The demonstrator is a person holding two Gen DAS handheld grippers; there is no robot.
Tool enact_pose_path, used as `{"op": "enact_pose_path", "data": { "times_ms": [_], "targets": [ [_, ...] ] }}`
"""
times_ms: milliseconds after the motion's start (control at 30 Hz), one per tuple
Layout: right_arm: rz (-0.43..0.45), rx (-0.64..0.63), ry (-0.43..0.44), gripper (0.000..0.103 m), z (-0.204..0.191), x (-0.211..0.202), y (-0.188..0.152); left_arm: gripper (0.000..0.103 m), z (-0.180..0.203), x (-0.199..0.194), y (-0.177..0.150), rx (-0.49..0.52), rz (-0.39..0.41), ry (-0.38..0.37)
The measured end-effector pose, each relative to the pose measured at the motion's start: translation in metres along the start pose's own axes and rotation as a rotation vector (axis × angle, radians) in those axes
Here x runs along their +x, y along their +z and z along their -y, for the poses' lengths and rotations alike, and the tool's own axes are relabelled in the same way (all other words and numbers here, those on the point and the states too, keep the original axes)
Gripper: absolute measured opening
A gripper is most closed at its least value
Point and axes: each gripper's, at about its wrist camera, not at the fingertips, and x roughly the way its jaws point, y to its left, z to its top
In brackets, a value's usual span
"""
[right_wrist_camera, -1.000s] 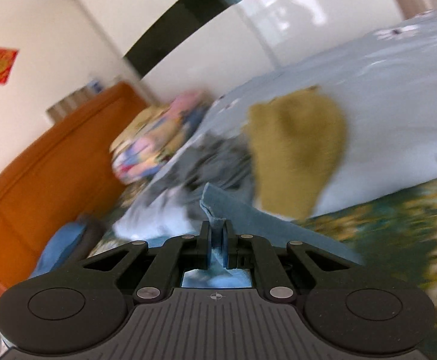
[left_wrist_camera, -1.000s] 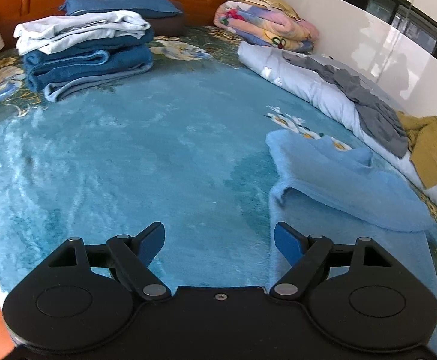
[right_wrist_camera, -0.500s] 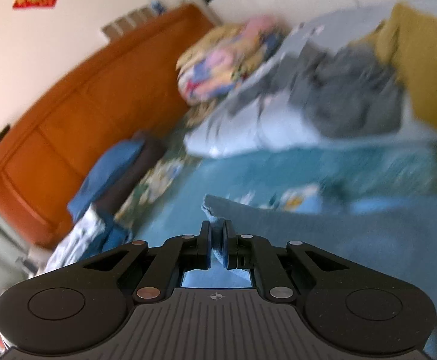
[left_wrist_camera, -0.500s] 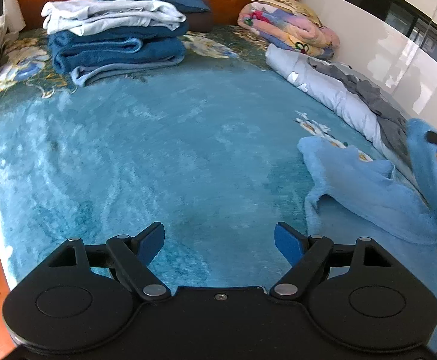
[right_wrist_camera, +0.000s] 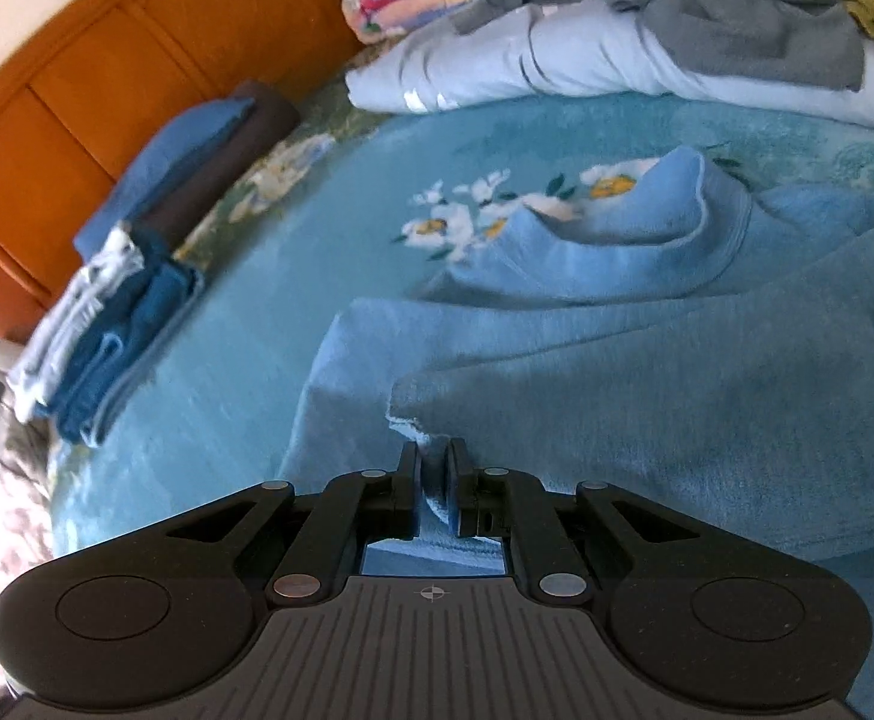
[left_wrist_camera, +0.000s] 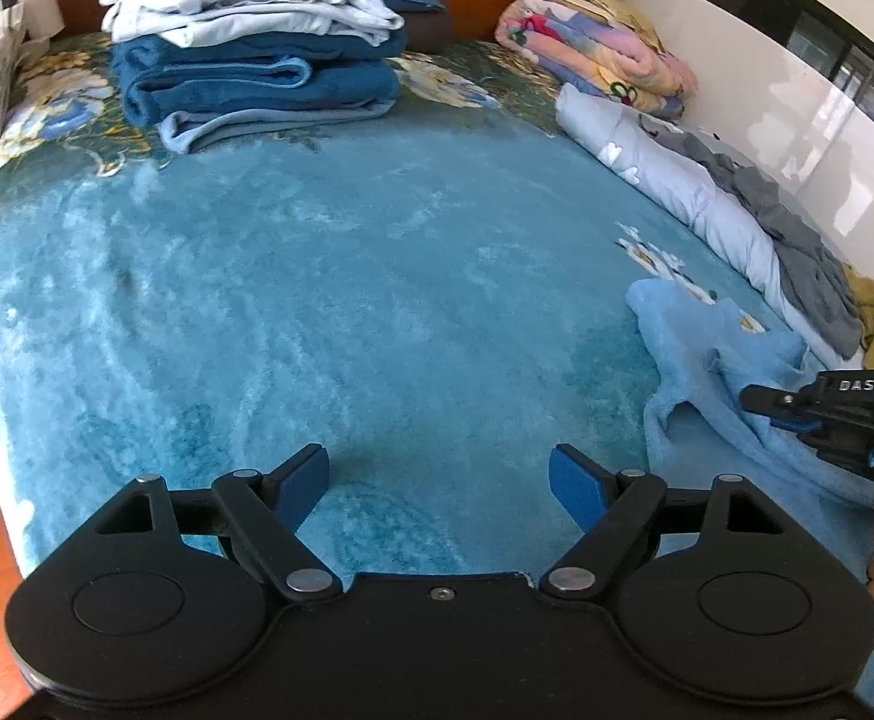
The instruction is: Fold clothes
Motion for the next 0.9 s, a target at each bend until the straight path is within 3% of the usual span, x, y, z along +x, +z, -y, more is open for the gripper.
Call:
{"op": "enact_pose_path", "data": {
  "times_ms": [100, 233, 267, 333, 433, 567, 633, 733, 900],
  "targets": [
    [-0.042, -0.007, -0.018, 0.008, -0.001, 0.006, -0.001, 0.08, 0.011, -0.002, 0.006, 0.028, 0.012, -0.018],
    [-0.031, -0.034, 0.057, 0.03, -0.006, -0.017, 0.004, 0.08, 0.034, -0.009, 0.019, 0.068, 0.039, -0.075],
    [-0.002, -0.048, 0.08, 0.035, -0.007, -0.031, 0.006, 0.08, 0.039, -0.01, 0.022, 0.076, 0.044, -0.093],
    [0.061, -0.066, 0.086, 0.035, -0.004, -0.058, 0.01, 0.08, 0.051, -0.014, 0.028, 0.09, 0.056, -0.13],
    [0.159, -0.016, 0.091, 0.042, 0.018, -0.099, 0.007, 0.08, 0.07, -0.012, 0.036, 0.097, 0.05, -0.218],
    [0.22, 0.074, 0.067, 0.042, 0.055, -0.137, -0.011, 0.076, 0.1, 0.015, 0.048, 0.027, -0.059, -0.385],
    [0.241, 0.111, 0.046, 0.043, 0.072, -0.15, -0.02, 0.073, 0.113, 0.033, 0.053, -0.008, -0.116, -0.425],
    [0.267, 0.176, 0.03, 0.046, 0.094, -0.166, -0.033, 0.064, 0.127, 0.058, 0.054, -0.039, -0.195, -0.419],
    [0.274, 0.24, 0.025, 0.048, 0.119, -0.167, -0.044, 0.06, 0.129, 0.094, 0.046, -0.16, -0.328, -0.389]
  ]
}}
